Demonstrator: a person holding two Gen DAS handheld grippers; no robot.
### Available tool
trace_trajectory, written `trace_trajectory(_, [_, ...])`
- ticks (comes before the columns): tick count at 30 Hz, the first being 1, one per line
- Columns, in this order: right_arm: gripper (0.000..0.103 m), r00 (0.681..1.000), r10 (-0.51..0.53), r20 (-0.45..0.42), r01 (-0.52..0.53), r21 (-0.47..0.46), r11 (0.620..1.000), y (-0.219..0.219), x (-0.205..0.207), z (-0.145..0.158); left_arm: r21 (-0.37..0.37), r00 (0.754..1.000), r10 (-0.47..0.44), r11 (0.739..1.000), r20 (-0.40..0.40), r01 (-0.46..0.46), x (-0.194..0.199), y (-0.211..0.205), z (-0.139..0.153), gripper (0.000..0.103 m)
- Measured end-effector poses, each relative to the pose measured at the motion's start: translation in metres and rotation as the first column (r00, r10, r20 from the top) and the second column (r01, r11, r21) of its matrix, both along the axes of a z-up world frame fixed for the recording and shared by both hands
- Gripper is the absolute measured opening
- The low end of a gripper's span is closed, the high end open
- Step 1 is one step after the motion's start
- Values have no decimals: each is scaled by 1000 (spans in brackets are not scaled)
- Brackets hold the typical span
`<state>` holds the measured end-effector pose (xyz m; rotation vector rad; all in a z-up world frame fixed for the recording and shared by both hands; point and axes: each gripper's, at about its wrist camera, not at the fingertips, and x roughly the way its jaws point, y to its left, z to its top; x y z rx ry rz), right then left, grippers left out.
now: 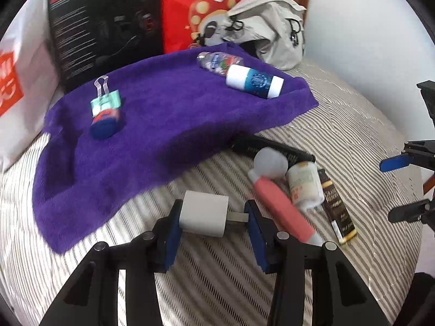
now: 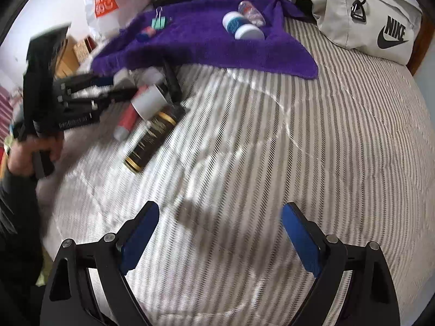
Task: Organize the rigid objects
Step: 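Grasp the white charger cube with the left tool while the right tool grasps the Grand Reserve bottle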
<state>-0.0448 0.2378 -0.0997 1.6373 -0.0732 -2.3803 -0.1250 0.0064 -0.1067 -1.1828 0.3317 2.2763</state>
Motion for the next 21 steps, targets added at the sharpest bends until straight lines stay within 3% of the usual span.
trace_trajectory(8, [91,995,-29,-96,26,-40,999,-39,-20,6,59,991,130,990,32,-132,15,-34,2,43])
trace_trajectory(14, [91,991,-43,-128,55,97,994,-63,-38,-11,46,981,194,980,17,-194,23,-34,1,43])
trace_trajectory(17, [91,982,-30,-185,60,162,985,-62,-37,-14,26,977,213,977,6,-213,27,-31,0,43])
trace_trajectory(21, [90,976,-59,-209,90,142,986,-36,-37,-15,42,970,241,969,14,-242,30,-33,0,43])
